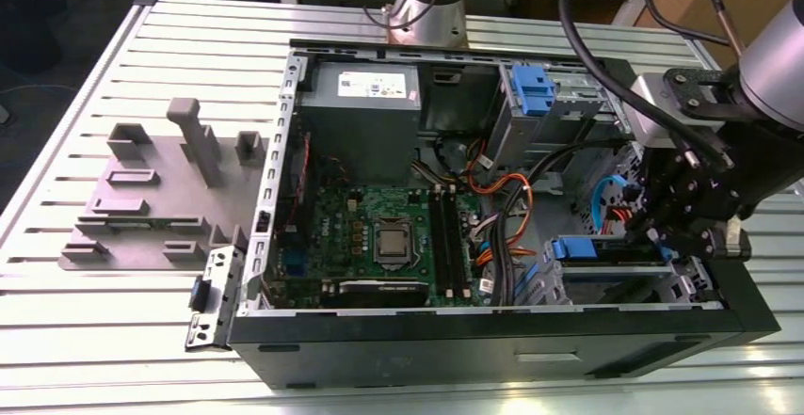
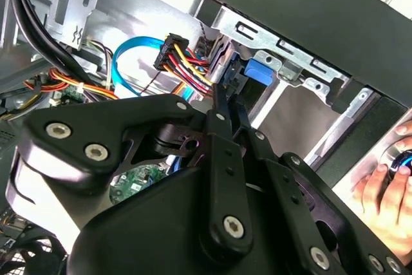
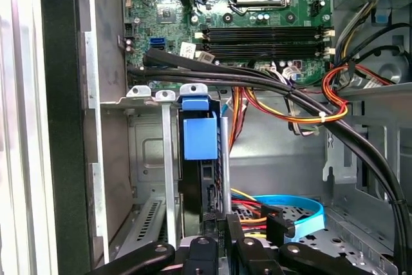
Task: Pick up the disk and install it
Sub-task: 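Insert the first disk wire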
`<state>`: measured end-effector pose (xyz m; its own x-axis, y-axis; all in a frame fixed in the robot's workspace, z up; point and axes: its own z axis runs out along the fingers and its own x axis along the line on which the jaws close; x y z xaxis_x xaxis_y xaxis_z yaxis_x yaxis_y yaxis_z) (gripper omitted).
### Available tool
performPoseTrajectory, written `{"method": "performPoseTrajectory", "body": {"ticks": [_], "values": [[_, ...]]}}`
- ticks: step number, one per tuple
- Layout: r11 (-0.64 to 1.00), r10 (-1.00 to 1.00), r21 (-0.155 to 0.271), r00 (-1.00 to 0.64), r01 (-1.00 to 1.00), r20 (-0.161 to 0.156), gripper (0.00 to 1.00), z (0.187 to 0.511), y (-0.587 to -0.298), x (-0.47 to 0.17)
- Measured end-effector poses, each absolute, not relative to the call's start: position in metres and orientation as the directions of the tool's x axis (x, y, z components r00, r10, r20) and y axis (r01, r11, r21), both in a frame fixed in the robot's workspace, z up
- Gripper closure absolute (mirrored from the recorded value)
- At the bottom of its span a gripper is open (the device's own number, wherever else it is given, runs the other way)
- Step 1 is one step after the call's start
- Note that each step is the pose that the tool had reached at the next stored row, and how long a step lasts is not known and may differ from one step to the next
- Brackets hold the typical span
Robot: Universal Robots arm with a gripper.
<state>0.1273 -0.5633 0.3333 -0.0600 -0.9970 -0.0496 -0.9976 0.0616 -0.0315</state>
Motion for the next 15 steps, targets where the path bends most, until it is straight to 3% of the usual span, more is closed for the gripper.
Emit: {"method": "performPoseTrajectory", "body": {"ticks": [15], "values": [[0.071, -0.996, -0.034, -0.069, -0.997, -0.051, 0.82, 0.3322, -0.5634, 0.1273]]}}
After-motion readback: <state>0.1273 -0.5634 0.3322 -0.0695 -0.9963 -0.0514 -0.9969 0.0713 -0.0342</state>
